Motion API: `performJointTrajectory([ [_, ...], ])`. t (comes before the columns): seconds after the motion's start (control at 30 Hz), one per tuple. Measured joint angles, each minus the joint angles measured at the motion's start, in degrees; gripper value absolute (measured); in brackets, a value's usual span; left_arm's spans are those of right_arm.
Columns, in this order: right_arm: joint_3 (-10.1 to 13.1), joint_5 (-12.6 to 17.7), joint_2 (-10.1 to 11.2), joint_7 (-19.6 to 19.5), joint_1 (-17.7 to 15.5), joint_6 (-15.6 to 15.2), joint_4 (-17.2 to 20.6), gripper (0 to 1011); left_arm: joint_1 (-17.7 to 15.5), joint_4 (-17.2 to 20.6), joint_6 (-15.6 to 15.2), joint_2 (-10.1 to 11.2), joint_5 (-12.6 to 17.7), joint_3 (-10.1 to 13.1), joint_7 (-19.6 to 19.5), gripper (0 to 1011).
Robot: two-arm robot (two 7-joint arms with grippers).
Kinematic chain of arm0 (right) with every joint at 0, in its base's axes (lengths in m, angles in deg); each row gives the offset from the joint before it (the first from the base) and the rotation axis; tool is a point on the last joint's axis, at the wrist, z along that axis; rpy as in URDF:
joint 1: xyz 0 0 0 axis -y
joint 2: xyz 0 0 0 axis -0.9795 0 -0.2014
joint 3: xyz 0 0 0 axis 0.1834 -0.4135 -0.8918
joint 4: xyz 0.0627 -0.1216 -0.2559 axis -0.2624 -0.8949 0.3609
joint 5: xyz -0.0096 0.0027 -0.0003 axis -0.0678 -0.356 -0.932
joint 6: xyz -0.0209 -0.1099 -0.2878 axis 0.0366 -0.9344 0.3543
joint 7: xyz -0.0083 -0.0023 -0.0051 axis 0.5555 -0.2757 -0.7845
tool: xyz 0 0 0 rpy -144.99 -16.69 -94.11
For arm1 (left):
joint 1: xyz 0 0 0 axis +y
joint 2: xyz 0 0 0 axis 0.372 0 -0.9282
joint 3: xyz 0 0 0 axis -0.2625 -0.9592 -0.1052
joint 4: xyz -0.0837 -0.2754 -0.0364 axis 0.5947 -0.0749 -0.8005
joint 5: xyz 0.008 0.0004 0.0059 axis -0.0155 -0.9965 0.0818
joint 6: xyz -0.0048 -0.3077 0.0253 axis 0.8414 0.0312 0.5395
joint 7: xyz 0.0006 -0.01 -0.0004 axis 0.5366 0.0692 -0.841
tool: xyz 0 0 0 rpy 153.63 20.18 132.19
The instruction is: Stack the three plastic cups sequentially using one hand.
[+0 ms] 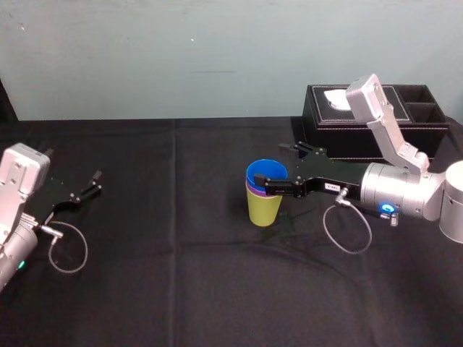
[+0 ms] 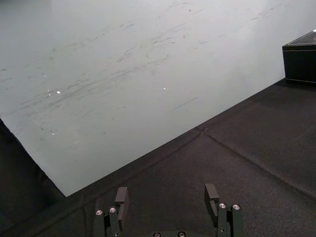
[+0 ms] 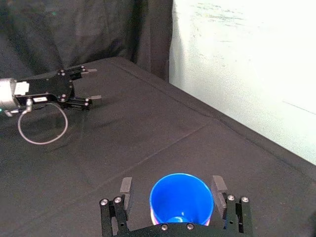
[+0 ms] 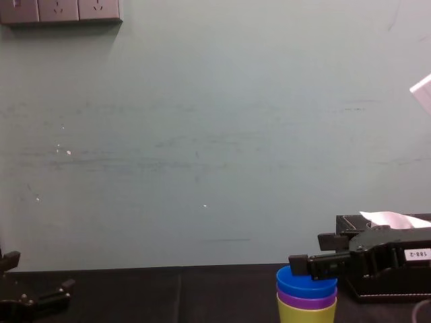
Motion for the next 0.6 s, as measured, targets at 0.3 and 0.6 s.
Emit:
performJointTrajectory([
  [0.3,3.8,3.4,1.1,-0.8,-3.3,1.2,2.2,1003,0.0,0.0,0.0,0.0,0.0,0.0,0.0,1011],
  [0.6,6.8,5.4,3.3,-2.1,-6.0,2.0,3.0,1003,0.0,0.0,0.0,0.0,0.0,0.0,0.0,1011],
])
